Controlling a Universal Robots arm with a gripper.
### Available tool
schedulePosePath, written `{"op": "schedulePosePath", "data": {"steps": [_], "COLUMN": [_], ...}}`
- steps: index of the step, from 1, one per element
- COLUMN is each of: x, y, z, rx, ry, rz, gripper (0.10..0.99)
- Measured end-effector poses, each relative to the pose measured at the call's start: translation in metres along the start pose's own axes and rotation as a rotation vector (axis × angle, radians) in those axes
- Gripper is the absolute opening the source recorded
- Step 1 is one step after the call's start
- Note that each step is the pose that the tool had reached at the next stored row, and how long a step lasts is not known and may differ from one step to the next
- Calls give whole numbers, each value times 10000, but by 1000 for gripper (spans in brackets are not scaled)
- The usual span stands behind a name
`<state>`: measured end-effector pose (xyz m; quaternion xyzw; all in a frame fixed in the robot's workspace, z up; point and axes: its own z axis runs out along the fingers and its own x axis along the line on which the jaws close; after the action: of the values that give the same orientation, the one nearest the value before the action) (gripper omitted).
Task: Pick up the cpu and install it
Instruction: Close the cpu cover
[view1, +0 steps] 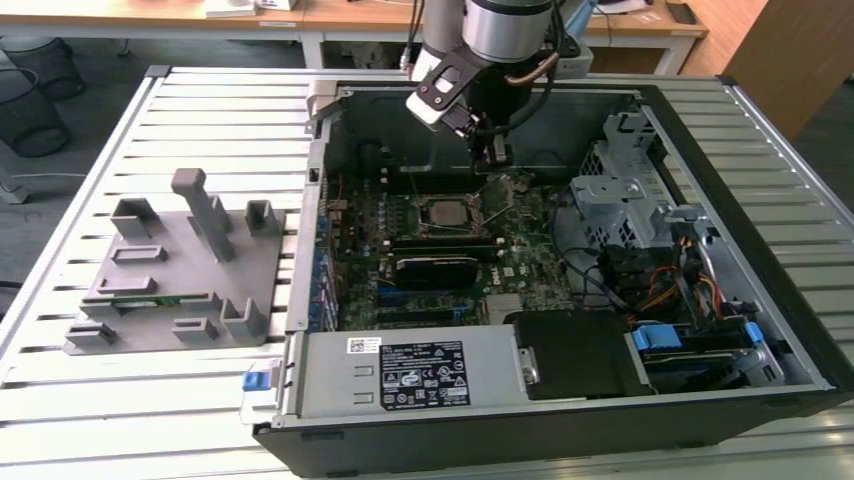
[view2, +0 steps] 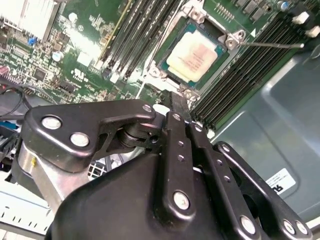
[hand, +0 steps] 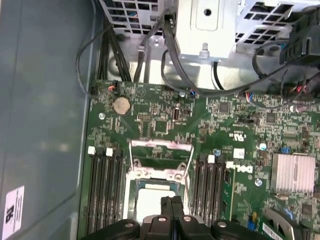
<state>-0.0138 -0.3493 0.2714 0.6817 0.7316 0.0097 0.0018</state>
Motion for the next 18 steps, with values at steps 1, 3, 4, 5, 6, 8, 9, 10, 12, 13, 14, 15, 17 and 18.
{"op": "schedulePosePath", "data": {"steps": [1, 3, 4, 5, 6, 8, 9, 10, 12, 13, 14, 15, 17, 18], "x": [0, 1, 0, 0, 0, 0, 0, 0, 0, 1, 1, 2, 4, 4], "y": [9, 25, 33, 40, 48, 65, 73, 83, 102, 112, 123, 132, 150, 160], "z": [1, 1, 1, 1, 2, 5, 7, 9, 13, 15, 18, 20, 25, 27], "rx": [-4, -14, -20, -25, -27, -24, -23, -21, -18, -16, -13, -10, -6, -4], "ry": [51, 204, 287, 355, 385, 386, 386, 386, 388, 389, 389, 388, 387, 387], "rz": [1, 4, 4, 6, 7, 6, 6, 6, 7, 7, 6, 7, 8, 7], "gripper": [106, 106, 106, 106, 106, 106, 106, 106, 106, 106, 106, 106, 106, 106]}}
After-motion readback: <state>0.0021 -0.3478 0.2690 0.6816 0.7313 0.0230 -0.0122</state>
